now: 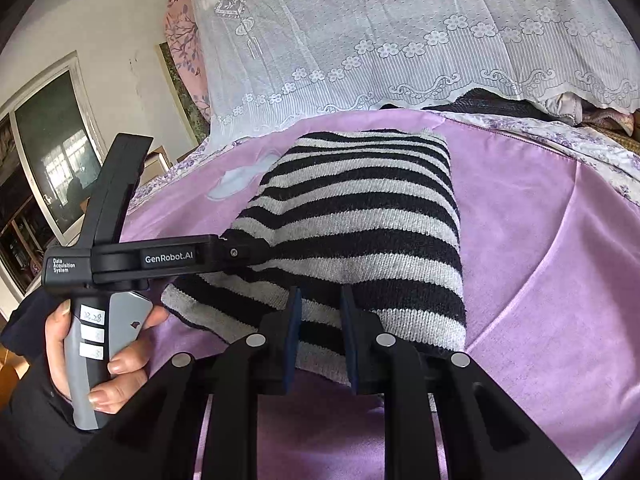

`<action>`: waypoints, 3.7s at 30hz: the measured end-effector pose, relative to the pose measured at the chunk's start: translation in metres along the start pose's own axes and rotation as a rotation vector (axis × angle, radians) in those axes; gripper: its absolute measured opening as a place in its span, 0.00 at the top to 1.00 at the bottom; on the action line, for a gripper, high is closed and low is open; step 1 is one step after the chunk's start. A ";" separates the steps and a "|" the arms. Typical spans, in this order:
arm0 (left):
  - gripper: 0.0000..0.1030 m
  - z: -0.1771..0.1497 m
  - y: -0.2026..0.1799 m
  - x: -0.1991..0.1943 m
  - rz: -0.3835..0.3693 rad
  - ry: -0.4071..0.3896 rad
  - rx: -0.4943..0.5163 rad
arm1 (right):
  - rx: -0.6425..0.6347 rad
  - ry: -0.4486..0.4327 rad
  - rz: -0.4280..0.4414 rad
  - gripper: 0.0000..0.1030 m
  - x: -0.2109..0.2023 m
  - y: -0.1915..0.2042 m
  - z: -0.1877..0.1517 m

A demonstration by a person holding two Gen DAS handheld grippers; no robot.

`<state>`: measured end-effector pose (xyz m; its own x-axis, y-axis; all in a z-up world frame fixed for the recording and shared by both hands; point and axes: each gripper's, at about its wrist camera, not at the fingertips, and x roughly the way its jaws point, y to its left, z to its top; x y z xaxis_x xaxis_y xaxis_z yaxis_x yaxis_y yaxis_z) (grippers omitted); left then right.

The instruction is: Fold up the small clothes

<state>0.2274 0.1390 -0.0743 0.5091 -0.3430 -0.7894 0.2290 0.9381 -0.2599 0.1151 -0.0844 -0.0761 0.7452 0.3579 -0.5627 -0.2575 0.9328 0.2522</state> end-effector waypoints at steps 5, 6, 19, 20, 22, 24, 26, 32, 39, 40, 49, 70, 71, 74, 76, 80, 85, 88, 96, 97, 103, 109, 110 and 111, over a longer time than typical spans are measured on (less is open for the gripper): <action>0.04 -0.011 -0.006 -0.018 0.066 -0.071 0.002 | -0.037 -0.028 -0.016 0.78 -0.005 0.007 -0.002; 0.04 -0.014 -0.012 -0.025 0.095 -0.096 0.016 | -0.041 -0.036 -0.007 0.71 -0.007 0.007 -0.002; 0.05 -0.061 -0.032 -0.095 0.259 -0.265 0.047 | -0.220 -0.118 -0.087 0.16 -0.048 0.047 -0.027; 0.05 -0.064 -0.033 -0.099 0.261 -0.273 0.049 | -0.198 -0.118 -0.089 0.16 -0.051 0.043 -0.028; 0.05 -0.069 -0.036 -0.105 0.234 -0.270 0.055 | -0.142 -0.138 -0.090 0.16 -0.062 0.034 -0.031; 0.05 -0.072 -0.041 -0.106 0.165 -0.241 0.069 | -0.073 -0.188 -0.053 0.16 -0.077 0.022 -0.029; 0.05 -0.072 -0.045 -0.105 0.127 -0.228 0.081 | 0.013 -0.224 -0.011 0.16 -0.089 0.005 -0.023; 0.05 -0.036 -0.035 -0.065 0.023 -0.116 -0.002 | 0.229 -0.171 0.049 0.15 -0.074 -0.047 -0.003; 0.05 -0.007 -0.020 -0.011 -0.194 0.016 -0.057 | 0.451 -0.042 0.196 0.15 -0.010 -0.101 0.024; 0.05 -0.004 -0.020 -0.005 -0.206 0.024 -0.056 | 0.475 -0.019 0.217 0.15 0.001 -0.105 0.026; 0.07 0.006 -0.012 0.020 -0.331 0.077 -0.074 | 0.458 0.119 0.283 0.25 0.060 -0.107 0.037; 0.34 -0.036 -0.157 -0.069 -0.339 -0.110 0.261 | 0.107 -0.166 -0.015 0.46 -0.140 -0.093 0.021; 0.34 -0.037 -0.174 -0.071 -0.356 -0.110 0.283 | 0.115 -0.178 -0.035 0.46 -0.157 -0.101 0.018; 0.34 -0.042 -0.232 -0.076 -0.414 -0.108 0.357 | 0.137 -0.226 -0.108 0.46 -0.212 -0.131 0.011; 0.34 -0.045 -0.276 -0.080 -0.454 -0.103 0.411 | 0.161 -0.257 -0.161 0.46 -0.248 -0.155 0.008; 0.34 -0.058 -0.377 -0.087 -0.536 -0.087 0.526 | 0.220 -0.321 -0.271 0.46 -0.330 -0.208 -0.008; 0.34 -0.084 -0.500 -0.100 -0.644 -0.065 0.643 | 0.294 -0.406 -0.426 0.46 -0.432 -0.274 -0.028; 0.34 -0.100 -0.569 -0.106 -0.715 -0.049 0.694 | 0.329 -0.451 -0.513 0.46 -0.489 -0.308 -0.039; 0.33 -0.162 -0.698 -0.073 -0.765 0.083 0.774 | 0.488 -0.470 -0.623 0.46 -0.563 -0.403 -0.096; 0.31 -0.171 -0.709 -0.061 -0.750 0.113 0.778 | 0.520 -0.460 -0.625 0.46 -0.560 -0.417 -0.107; 0.04 -0.201 -0.712 -0.005 -0.695 0.133 0.749 | 0.698 -0.499 -0.462 0.31 -0.532 -0.482 -0.170; 0.04 -0.197 -0.707 0.004 -0.767 0.188 0.679 | 0.685 -0.497 -0.468 0.30 -0.530 -0.482 -0.171; 0.04 -0.196 -0.706 0.005 -0.771 0.200 0.666 | 0.683 -0.507 -0.465 0.30 -0.531 -0.480 -0.172; 0.04 -0.193 -0.707 0.006 -0.775 0.213 0.654 | 0.679 -0.520 -0.465 0.27 -0.533 -0.478 -0.172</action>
<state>-0.0916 -0.5173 -0.0027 -0.1125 -0.7660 -0.6329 0.8696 0.2324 -0.4357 -0.2647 -0.7135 -0.0321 0.9035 -0.2557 -0.3441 0.4192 0.6945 0.5847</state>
